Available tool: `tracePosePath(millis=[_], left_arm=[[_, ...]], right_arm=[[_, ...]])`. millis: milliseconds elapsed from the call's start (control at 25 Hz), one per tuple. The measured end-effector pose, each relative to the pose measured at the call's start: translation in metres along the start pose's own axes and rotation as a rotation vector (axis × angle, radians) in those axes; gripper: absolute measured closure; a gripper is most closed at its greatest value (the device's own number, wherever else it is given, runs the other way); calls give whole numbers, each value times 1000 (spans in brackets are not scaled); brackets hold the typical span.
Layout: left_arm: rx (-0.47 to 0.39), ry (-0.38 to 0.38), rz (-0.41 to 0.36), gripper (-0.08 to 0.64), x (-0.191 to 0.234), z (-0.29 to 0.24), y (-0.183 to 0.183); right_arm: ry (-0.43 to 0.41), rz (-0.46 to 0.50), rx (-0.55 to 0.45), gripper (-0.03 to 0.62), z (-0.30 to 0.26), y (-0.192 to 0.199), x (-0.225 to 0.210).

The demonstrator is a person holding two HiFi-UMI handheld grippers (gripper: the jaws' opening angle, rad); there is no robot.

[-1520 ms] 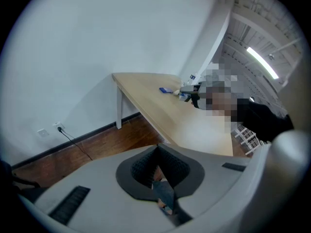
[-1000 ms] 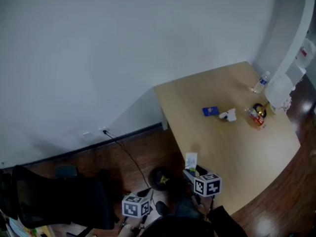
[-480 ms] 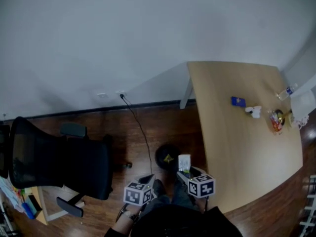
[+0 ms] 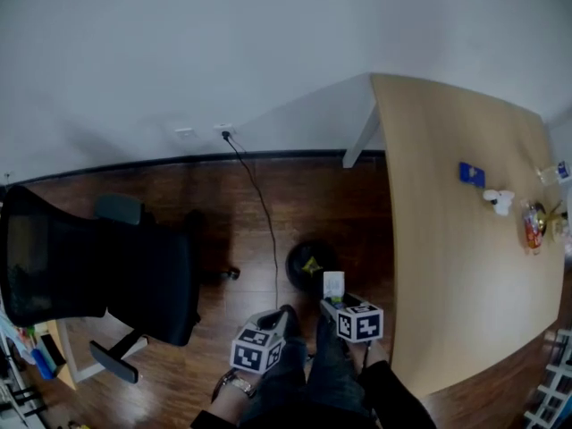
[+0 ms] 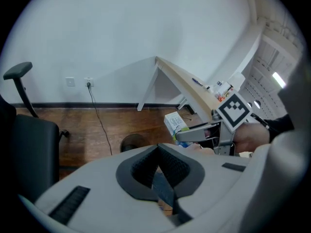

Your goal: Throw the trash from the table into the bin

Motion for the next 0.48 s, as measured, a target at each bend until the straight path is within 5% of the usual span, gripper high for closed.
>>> tracePosePath(millis=[480], left_arm=[[90, -7, 29, 555, 23, -108, 38]], right_arm=[[45, -73, 137, 301, -162, 27, -86]])
Point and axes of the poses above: the fingertips, and each gripper's own axes: z backward along the fingers, x to its left, y out of its underside, the point moved 2 cm from there along z, backward along the fingers, and after that the axes turned 1 degree about -z, right-handed, at the moved point
